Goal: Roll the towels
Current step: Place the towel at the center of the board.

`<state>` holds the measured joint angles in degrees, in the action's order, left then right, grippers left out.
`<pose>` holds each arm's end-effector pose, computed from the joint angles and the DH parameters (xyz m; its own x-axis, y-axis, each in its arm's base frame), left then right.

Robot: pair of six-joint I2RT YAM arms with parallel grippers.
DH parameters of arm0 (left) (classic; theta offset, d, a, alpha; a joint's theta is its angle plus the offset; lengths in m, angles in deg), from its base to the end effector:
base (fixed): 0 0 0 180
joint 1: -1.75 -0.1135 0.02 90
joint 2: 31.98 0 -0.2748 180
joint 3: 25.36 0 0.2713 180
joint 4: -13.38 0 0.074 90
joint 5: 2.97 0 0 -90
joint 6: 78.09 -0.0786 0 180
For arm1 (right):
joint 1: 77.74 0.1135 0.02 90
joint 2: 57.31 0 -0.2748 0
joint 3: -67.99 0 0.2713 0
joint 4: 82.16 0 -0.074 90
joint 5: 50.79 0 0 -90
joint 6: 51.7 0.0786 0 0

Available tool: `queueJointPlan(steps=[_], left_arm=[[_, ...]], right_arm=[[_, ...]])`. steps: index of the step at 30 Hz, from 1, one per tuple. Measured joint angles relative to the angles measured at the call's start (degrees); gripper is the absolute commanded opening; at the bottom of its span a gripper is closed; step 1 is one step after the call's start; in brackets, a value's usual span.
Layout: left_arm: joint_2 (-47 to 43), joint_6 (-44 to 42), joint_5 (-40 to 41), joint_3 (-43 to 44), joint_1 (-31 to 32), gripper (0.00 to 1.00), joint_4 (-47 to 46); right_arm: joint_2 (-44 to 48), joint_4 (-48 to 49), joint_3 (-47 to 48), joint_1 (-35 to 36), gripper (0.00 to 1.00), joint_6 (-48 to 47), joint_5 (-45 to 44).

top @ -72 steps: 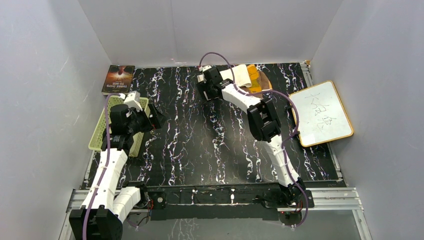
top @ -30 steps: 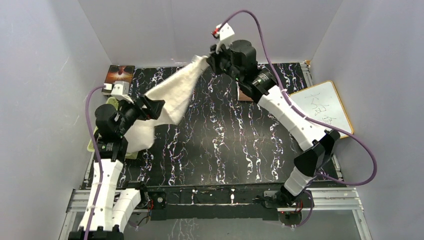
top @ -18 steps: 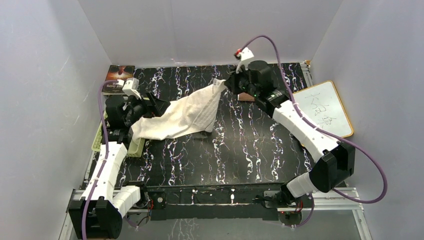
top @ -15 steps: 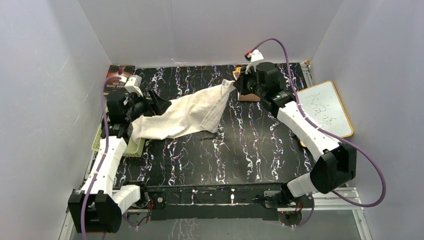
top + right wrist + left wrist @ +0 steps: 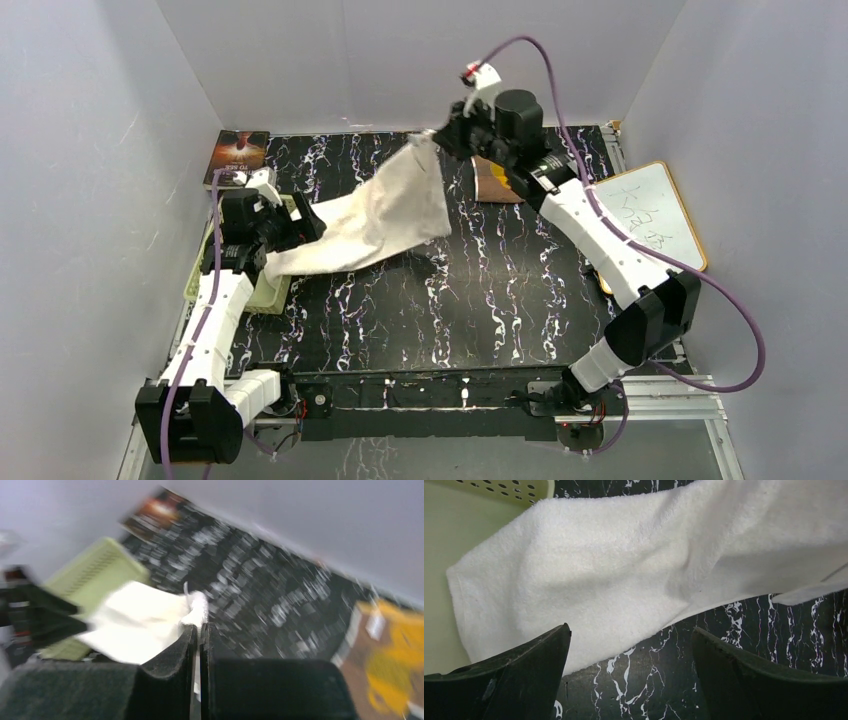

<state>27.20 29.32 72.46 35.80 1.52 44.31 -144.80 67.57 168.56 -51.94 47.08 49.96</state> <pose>0.2817 -0.0186 0.2862 -0.5266 -0.2917 -0.7985 0.0615 0.9238 -0.3780 0.3688 0.1946 0.4047 -0.3527 -0.0039 -0.9357 -0.5405 0.8171 0.2003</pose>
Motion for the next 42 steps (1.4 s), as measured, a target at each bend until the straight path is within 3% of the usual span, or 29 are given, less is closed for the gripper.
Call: queueJointPlan(steps=[3,7,14,18,24,25,26,27,28,29,30,33,38,42], left_arm=[[1.25,1.14,2.97,3.06,0.0,0.9,1.38],[1.68,1.81,6.21,8.63,0.0,0.91,2.16],[1.07,2.12,8.31,11.8,0.0,0.91,2.08],[1.18,2.49,7.82,10.12,0.0,0.91,1.97],[2.12,2.73,6.47,7.52,0.0,0.9,2.47],[2.25,2.73,6.23,7.32,0.0,0.89,2.45],[2.29,2.71,5.92,7.06,0.0,0.88,2.45],[2.32,2.71,5.6,6.82,0.0,0.87,2.51],[2.36,2.73,5.31,6.54,0.02,0.87,2.47],[2.4,2.73,5.18,6.21,0.28,0.87,2.43],[2.49,2.78,5.49,5.86,0.79,0.87,2.47],[3.34,3.15,7.37,4.85,4.2,0.87,2.38],[8.33,4.81,8.76,2.95,12.44,0.87,0.24],[15.76,5.73,9.07,2.43,17.4,0.87,-2.4]], right_arm=[[-2.32,1.73,11.3,6.27,0.0,-1.33,3.82],[-1.99,8.37,23.78,7.65,0.0,-1.4,8.9],[4.68,20.0,27.65,6.03,0.0,-1.22,11.76],[9.92,22.08,20.26,6.05,0.0,-1.57,10.8],[19.76,21.33,-6.93,3.74,0.0,-0.52,0.55],[21.35,20.28,-12.39,2.05,0.03,1.03,-2.64],[22.56,18.91,-16.68,0.09,0.2,2.45,-5.33],[23.98,16.98,-22.18,-3.26,0.51,5.05,-8.79],[25.2,14.82,-26.47,-6.49,0.74,7.48,-12.13],[26.16,13.25,-30.01,-9.22,0.89,9.75,-15.19],[27.45,11.43,-33.75,-12.2,0.94,11.43,-18.82],[30.91,6.19,-38.93,-15.61,0.98,14.32,-25.7],[32.0,4.79,-38.8,-15.19,0.98,17.35,-28.98],[31.95,4.28,-41.16,-15.21,0.88,20.28,-28.2]])
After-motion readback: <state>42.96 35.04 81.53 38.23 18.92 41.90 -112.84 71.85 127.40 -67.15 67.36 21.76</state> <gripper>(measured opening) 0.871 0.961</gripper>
